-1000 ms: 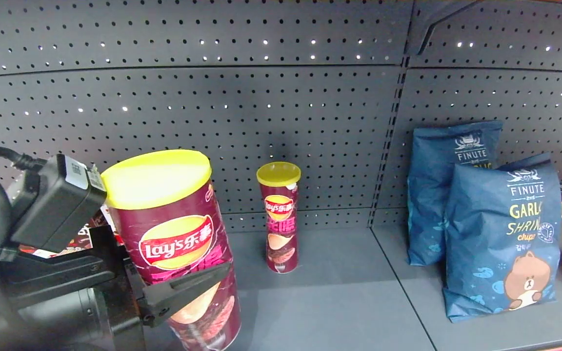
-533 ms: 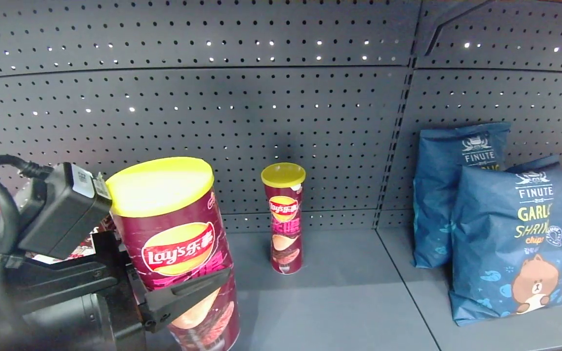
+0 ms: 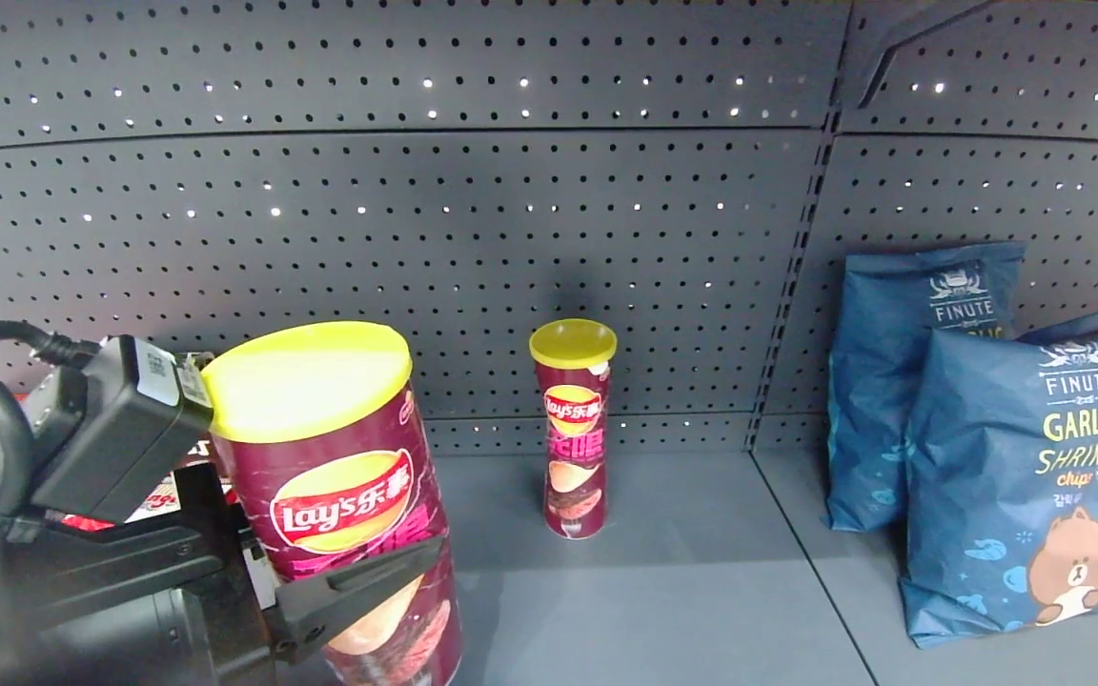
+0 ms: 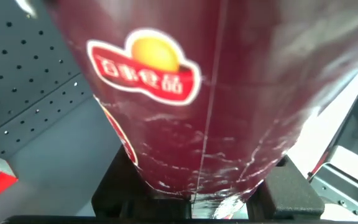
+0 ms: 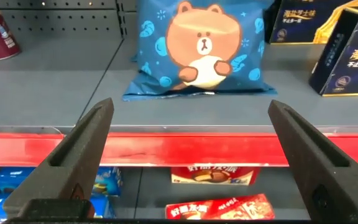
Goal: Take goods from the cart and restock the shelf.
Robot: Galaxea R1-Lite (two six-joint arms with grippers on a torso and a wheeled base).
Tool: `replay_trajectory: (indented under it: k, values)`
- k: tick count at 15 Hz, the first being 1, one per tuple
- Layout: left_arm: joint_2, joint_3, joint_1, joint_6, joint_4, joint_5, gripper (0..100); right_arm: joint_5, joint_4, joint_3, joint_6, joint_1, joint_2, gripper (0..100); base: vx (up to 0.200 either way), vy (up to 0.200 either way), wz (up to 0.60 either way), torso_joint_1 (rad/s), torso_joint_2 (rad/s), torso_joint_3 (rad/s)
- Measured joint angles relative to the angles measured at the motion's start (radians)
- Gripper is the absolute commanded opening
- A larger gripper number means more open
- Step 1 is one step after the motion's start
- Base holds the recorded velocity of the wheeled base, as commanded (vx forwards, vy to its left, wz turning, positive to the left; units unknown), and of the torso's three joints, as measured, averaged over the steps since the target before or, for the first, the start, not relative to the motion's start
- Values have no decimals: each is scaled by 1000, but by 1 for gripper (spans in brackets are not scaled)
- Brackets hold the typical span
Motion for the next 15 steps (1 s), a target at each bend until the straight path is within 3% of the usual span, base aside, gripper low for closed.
replay_trajectory:
  k: [3,15]
  values:
    - [-1,6,0,0,0,0,0,0,0,0,0,1,0,100,0,0,400,2,0,-2]
    - [-8,15,0,1,-4,0,0,4,2,0,-15,-1,4,100,0,0,0,0,0,0]
